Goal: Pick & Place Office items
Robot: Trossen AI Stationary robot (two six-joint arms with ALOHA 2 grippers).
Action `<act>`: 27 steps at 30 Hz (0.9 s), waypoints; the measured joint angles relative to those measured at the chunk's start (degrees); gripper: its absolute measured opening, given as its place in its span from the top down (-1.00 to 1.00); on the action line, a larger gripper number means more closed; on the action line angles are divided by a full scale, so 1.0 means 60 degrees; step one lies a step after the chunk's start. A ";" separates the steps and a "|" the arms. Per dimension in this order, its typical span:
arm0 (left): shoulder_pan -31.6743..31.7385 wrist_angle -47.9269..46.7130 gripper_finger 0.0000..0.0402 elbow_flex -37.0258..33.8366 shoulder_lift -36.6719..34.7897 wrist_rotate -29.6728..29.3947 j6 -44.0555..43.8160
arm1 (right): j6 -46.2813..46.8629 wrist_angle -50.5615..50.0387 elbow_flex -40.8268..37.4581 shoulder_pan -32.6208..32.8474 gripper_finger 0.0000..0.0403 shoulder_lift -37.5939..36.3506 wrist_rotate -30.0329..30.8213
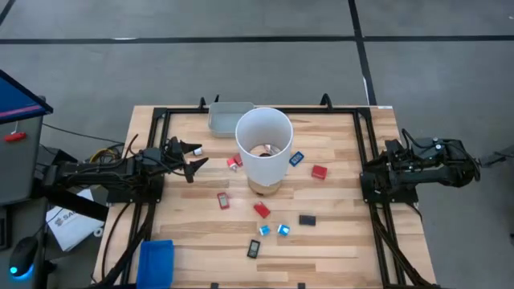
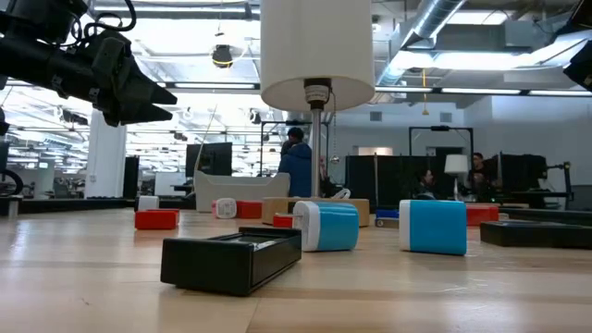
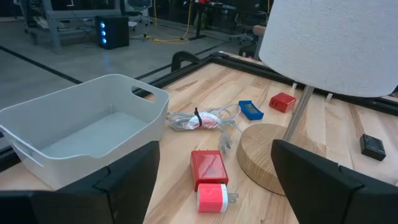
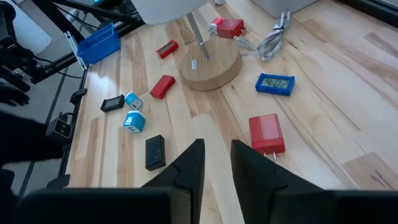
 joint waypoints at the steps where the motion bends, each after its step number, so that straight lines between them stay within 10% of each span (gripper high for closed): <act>1: 0.0002 -0.0001 -0.52 0.0000 -0.0002 0.0000 0.0000 | 0.0000 0.0002 0.0001 -0.0003 0.64 0.0003 -0.0002; 24: 0.0002 0.0606 -0.52 0.0000 0.0002 -0.0110 0.1061 | 0.0001 0.0000 0.0001 -0.0003 0.64 0.0003 0.0000; 27: 0.0002 0.1257 -0.52 0.0000 0.0002 0.0586 -0.0929 | 0.0000 0.0000 -0.0002 -0.0007 0.64 0.0000 -0.0003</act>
